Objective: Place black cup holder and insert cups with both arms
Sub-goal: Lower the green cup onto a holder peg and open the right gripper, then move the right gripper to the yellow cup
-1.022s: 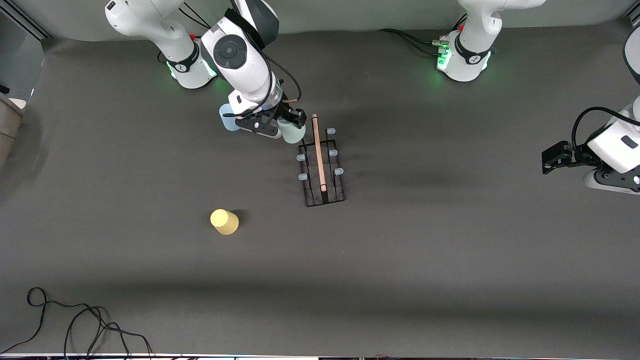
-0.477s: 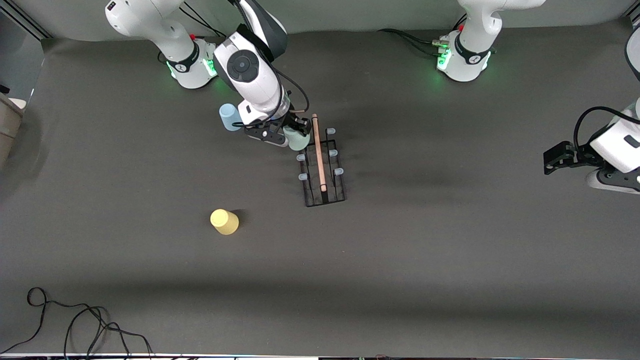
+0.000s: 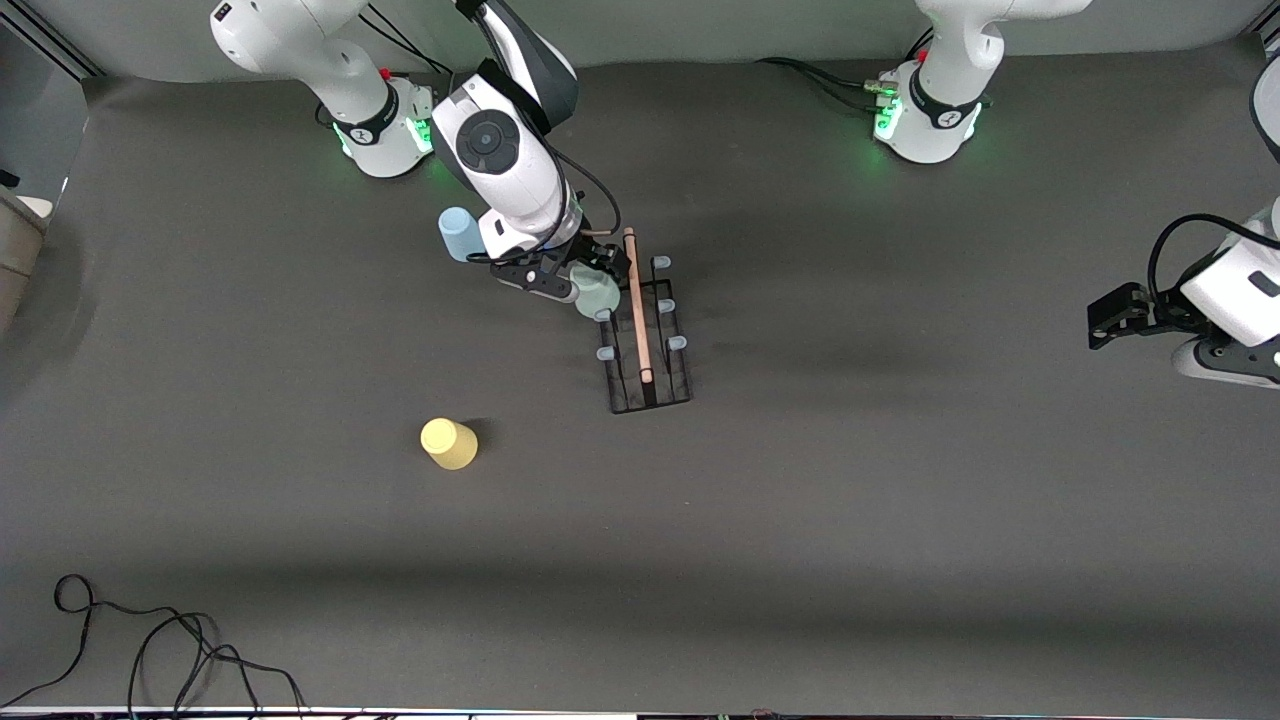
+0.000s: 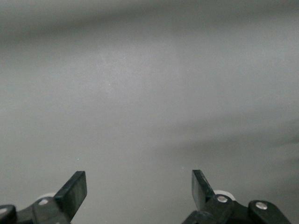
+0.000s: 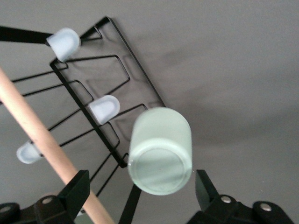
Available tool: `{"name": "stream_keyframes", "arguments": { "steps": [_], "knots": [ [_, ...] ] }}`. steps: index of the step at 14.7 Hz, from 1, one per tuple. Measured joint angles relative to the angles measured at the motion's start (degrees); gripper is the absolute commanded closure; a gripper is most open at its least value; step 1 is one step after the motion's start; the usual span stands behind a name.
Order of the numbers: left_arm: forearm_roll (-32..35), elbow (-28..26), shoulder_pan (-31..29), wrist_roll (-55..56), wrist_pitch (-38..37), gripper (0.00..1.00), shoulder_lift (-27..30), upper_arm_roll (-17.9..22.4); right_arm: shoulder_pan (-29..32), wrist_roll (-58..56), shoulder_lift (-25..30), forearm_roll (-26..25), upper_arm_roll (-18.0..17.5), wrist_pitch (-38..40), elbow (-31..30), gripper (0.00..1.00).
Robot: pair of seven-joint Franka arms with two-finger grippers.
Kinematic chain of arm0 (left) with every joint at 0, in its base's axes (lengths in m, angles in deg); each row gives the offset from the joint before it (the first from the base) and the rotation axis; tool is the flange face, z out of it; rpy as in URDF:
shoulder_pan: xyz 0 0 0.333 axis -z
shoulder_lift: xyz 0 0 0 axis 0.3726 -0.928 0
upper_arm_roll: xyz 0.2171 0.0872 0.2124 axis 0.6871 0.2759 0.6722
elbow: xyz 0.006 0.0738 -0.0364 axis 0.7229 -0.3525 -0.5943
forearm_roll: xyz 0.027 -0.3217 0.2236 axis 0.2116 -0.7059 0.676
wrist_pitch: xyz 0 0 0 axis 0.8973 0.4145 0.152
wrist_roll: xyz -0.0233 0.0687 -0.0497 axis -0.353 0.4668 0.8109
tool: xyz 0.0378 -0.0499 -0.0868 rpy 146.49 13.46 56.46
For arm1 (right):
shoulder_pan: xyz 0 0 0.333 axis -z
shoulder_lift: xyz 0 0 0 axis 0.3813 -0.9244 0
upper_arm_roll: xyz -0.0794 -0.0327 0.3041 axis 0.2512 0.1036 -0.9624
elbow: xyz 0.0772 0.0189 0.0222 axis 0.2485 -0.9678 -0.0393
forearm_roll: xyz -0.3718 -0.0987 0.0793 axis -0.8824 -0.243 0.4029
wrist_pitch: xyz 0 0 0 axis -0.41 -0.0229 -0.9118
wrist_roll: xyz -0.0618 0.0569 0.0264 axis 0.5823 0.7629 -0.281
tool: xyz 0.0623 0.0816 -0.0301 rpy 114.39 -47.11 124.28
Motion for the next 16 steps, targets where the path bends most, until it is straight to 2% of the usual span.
{"name": "stream_keyframes", "arguments": {
  "steps": [3, 8, 12, 14, 16],
  "knots": [
    [-0.5, 0.0, 0.0, 0.0, 0.0, 0.00, 0.0, 0.0, 0.0, -2.0, 0.8, -0.1, 3.3, 0.3, 0.9, 0.00],
    [-0.6, 0.0, -0.1, 0.1, 0.0, 0.00, 0.0, 0.1, 0.4, -21.5, 0.9, -0.1, 15.8, 3.8, 1.4, 0.00],
    [-0.6, 0.0, -0.1, 0.2, -0.1, 0.00, 0.0, 0.2, 0.6, -37.1, -2.1, 0.0, 24.5, 4.0, 1.1, 0.00],
    [-0.6, 0.0, -0.1, 0.2, -0.2, 0.00, 0.0, 0.2, 0.8, -42.2, -4.6, 0.0, 27.1, 2.2, 1.1, 0.00],
    [-0.6, 0.0, -0.1, 0.2, -0.2, 0.00, 0.0, 0.2, 1.9, -45.0, -7.8, 0.0, 27.6, -1.5, 1.1, 0.00]
  ]
}}
